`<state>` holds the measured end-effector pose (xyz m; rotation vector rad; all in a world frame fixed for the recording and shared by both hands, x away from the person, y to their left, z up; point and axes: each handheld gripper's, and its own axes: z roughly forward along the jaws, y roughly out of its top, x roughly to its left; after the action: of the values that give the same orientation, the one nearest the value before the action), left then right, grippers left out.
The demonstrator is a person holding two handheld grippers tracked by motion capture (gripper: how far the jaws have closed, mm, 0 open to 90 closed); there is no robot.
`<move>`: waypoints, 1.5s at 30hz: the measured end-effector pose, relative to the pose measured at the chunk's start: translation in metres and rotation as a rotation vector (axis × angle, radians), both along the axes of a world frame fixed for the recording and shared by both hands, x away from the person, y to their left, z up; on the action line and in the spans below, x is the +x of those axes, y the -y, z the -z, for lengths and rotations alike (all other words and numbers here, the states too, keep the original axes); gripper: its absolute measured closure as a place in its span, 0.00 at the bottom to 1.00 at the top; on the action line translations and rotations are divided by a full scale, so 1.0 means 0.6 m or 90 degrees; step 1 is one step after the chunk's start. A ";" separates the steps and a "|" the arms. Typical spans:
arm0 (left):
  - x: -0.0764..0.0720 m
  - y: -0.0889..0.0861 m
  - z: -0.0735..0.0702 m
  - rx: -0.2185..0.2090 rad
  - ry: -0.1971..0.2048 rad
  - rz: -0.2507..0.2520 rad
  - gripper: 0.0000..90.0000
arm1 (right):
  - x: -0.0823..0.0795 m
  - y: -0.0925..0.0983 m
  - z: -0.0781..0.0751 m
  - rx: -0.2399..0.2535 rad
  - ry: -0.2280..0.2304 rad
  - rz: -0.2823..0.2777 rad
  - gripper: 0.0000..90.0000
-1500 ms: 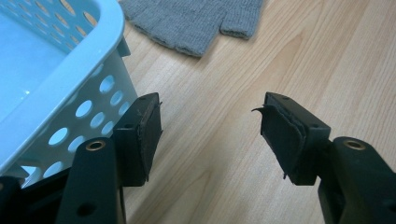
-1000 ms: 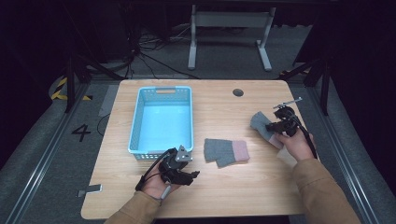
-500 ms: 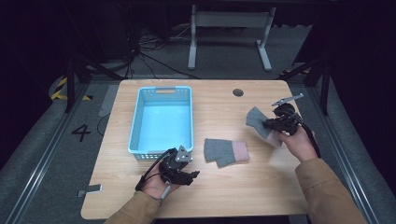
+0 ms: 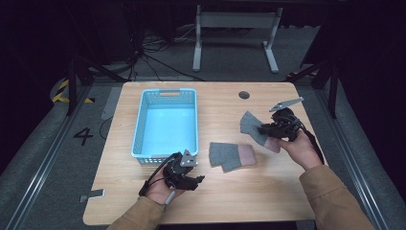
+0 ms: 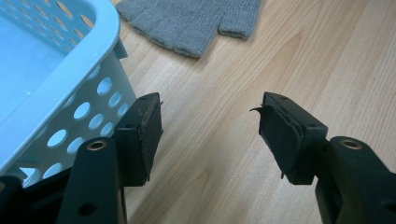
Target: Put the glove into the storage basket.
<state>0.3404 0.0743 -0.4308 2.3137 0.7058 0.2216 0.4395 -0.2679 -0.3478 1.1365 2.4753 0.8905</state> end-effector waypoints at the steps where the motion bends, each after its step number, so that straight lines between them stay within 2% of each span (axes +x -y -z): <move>1: 0.000 0.000 0.000 0.000 0.000 0.000 0.44 | -0.005 -0.012 -0.001 -0.001 -0.001 -0.015 0.88; 7: 0.000 0.000 0.000 -0.001 0.000 0.001 0.44 | -0.012 -0.036 -0.002 -0.001 0.004 -0.051 0.88; 19: 0.000 0.001 0.001 0.000 0.000 0.002 0.44 | -0.025 -0.071 0.006 -0.008 -0.001 -0.099 0.88; 30: -0.001 0.001 0.001 -0.003 -0.002 0.002 0.44 | -0.029 -0.098 0.019 -0.021 -0.012 -0.131 0.91; 36: -0.001 0.002 0.001 -0.002 -0.002 0.003 0.44 | -0.029 -0.111 0.031 -0.042 -0.013 -0.148 0.92; 42: -0.001 0.002 0.002 0.000 -0.001 0.004 0.44 | -0.030 -0.125 0.049 -0.070 -0.029 -0.153 0.92; 45: -0.001 0.003 0.002 0.001 -0.001 0.004 0.44 | -0.031 -0.131 0.057 -0.089 -0.027 -0.162 0.92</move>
<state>0.3399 0.0726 -0.4320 2.3171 0.6986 0.2166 0.4207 -0.1890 -0.3820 0.8163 2.7107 0.7480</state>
